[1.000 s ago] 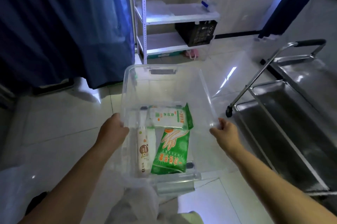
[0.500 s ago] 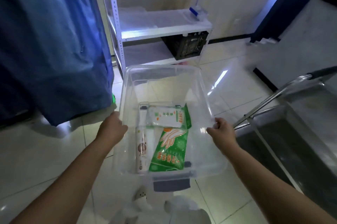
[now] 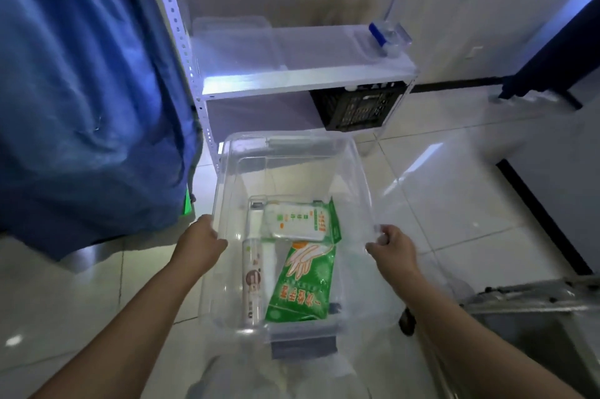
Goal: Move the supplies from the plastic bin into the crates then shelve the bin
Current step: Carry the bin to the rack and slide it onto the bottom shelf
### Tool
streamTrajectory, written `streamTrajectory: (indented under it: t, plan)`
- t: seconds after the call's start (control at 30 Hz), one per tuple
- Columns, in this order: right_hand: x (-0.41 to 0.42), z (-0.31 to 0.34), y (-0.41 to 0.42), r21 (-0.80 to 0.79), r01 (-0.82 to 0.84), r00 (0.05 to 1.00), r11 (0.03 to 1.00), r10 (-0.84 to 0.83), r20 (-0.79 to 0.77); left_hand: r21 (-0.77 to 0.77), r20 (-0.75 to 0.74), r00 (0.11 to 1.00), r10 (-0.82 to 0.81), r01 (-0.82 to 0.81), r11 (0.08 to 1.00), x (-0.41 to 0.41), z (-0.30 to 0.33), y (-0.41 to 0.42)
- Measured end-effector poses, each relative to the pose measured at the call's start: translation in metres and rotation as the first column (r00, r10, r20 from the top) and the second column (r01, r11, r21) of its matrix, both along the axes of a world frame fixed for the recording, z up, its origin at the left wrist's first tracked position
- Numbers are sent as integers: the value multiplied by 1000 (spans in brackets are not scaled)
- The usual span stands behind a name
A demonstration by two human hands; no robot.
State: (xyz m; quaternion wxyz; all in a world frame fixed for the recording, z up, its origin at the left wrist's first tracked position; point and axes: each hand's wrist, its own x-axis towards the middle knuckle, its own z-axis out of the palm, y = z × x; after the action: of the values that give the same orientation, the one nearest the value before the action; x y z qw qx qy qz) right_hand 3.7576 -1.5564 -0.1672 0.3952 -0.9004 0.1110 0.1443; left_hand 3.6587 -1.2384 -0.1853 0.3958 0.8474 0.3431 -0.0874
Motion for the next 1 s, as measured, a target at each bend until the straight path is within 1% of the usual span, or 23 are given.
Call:
streamTrajectory:
  t: [0.13, 0.27, 0.4, 0.47, 0.57, 0.83, 1.0]
  plan:
    - [92, -9, 14, -22, -88, 996, 996, 87, -37, -18, -32, 996, 84, -85, 996, 63, -10, 6]
    - [164, -28, 42, -35, -157, 986, 987, 155, -61, -13, -76, 988, 134, -135, 991, 117, -29, 24]
    - [225, -58, 77, -50, -168, 982, 985, 163, -92, 6, -122, 983, 135, -135, 991, 176, -60, 55]
    - [253, -76, 95, -87, -202, 977, 976, 194, -85, 23, -156, 981, 119, -116, 993, 204, -78, 74]
    - [293, -104, 123, -129, -225, 970, 966, 210, -121, 20, -201, 973, 110, -108, 994, 244, -105, 101]
    - [383, -178, 191, -136, -271, 959, 953, 255, -126, 35, -219, 964, 150, -146, 989, 326, -168, 155]
    - [428, -218, 220, -112, -268, 962, 957, 261, -75, 72, -161, 956, 246, -237, 969, 364, -199, 176]
